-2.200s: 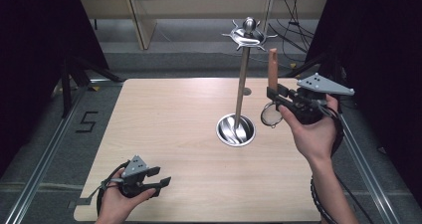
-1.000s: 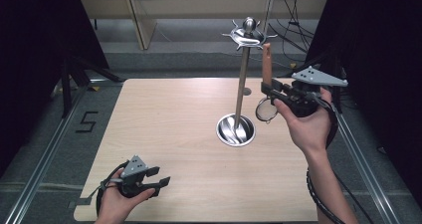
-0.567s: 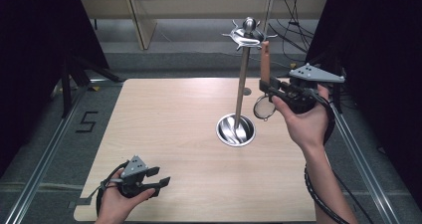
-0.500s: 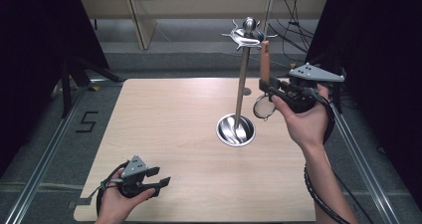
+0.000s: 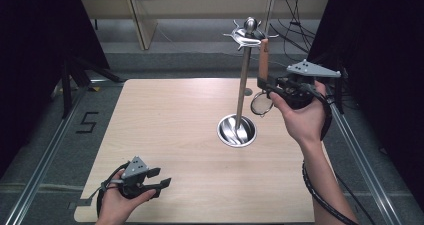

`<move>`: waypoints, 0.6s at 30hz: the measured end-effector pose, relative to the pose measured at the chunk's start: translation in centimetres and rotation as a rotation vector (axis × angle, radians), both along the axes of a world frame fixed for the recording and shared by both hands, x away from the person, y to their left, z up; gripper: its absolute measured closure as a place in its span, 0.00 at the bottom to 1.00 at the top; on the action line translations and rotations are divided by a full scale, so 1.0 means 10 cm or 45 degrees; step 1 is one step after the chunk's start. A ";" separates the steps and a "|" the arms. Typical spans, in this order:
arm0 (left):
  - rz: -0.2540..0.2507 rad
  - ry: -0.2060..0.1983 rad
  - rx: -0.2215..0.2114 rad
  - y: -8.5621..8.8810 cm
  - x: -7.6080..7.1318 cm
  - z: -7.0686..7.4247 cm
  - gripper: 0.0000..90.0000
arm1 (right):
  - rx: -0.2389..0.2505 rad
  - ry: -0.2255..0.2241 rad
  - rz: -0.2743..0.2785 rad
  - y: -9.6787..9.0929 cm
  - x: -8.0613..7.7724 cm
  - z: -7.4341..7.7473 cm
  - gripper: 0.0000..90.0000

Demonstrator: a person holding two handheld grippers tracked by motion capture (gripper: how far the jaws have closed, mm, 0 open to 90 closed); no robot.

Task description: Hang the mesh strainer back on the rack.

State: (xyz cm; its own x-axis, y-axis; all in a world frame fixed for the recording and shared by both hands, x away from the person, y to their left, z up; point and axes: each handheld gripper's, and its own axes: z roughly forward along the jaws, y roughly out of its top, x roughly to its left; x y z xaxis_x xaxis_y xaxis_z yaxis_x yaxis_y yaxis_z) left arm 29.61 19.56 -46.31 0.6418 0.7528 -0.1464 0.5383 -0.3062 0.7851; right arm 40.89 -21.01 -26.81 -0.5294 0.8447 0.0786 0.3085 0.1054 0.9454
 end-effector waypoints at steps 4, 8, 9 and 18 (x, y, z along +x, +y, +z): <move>0.001 0.000 0.001 0.00 0.00 0.00 0.49 | 0.003 0.002 0.000 0.01 0.01 -0.01 0.77; -0.003 0.003 -0.007 0.00 0.00 0.00 0.49 | 0.004 0.025 0.000 0.02 0.01 -0.04 0.77; 0.001 0.004 -0.015 -0.01 0.00 0.00 0.49 | -0.004 0.008 0.006 0.02 0.03 -0.05 0.77; -0.012 0.001 0.011 0.02 0.00 0.00 0.49 | 0.004 0.030 -0.010 0.01 -0.05 -0.12 0.60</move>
